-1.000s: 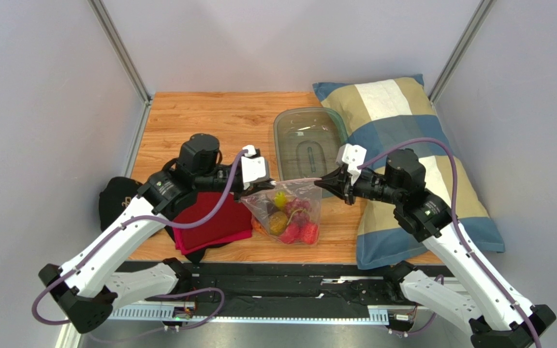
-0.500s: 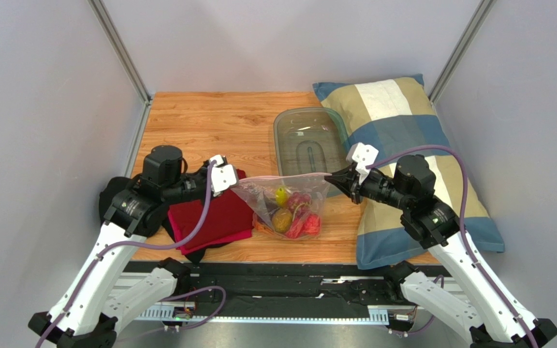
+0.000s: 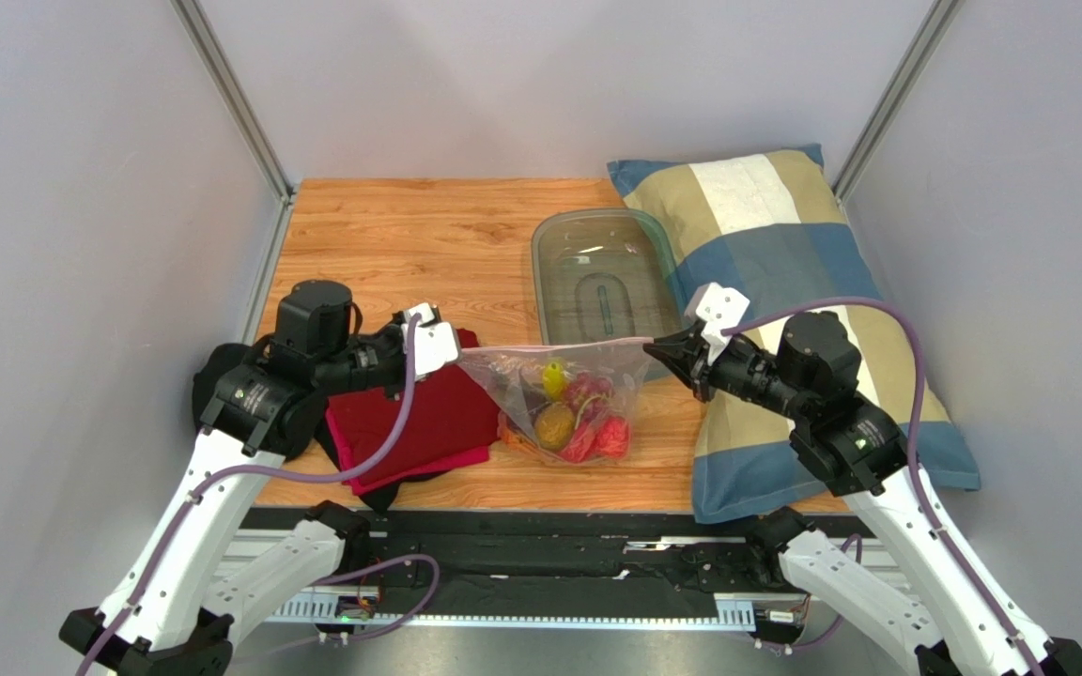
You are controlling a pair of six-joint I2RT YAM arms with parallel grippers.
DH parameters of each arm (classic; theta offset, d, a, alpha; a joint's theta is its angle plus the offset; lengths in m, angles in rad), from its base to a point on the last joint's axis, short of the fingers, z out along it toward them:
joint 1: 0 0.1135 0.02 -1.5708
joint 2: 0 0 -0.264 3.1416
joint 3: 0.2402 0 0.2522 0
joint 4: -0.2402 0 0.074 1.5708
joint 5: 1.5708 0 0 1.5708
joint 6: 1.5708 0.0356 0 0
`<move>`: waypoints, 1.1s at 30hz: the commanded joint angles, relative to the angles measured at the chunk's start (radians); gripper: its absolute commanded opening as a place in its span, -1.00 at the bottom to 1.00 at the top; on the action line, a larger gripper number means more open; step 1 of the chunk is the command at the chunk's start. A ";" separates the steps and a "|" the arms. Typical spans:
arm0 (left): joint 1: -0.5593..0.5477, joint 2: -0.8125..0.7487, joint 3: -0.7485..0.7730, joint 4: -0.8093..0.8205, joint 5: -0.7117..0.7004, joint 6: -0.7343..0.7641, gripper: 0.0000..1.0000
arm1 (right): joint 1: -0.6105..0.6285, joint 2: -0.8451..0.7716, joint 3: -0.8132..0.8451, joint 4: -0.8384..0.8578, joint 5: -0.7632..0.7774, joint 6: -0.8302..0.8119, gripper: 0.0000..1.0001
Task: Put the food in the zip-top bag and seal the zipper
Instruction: Zip the zipper food storage bag at the center of the board, then place the zipper food storage bag at the center of the board.
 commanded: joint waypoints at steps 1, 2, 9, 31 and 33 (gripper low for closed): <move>0.034 0.058 0.085 -0.077 -0.026 0.013 -1.00 | -0.025 -0.025 0.060 -0.032 0.133 -0.006 -1.00; 0.034 0.077 0.114 -0.086 0.009 0.001 -1.00 | -0.026 -0.005 0.075 -0.038 0.131 -0.005 -1.00; 0.033 0.256 0.190 -0.060 0.051 -0.074 -1.00 | -0.046 0.102 0.045 -0.011 0.200 -0.052 -1.00; 0.136 0.230 0.278 0.175 0.005 -0.522 0.98 | -0.100 0.116 0.170 -0.052 0.211 0.096 0.96; 0.192 0.248 0.337 0.116 0.005 -0.615 0.98 | -0.114 0.102 0.193 -0.054 0.223 0.136 1.00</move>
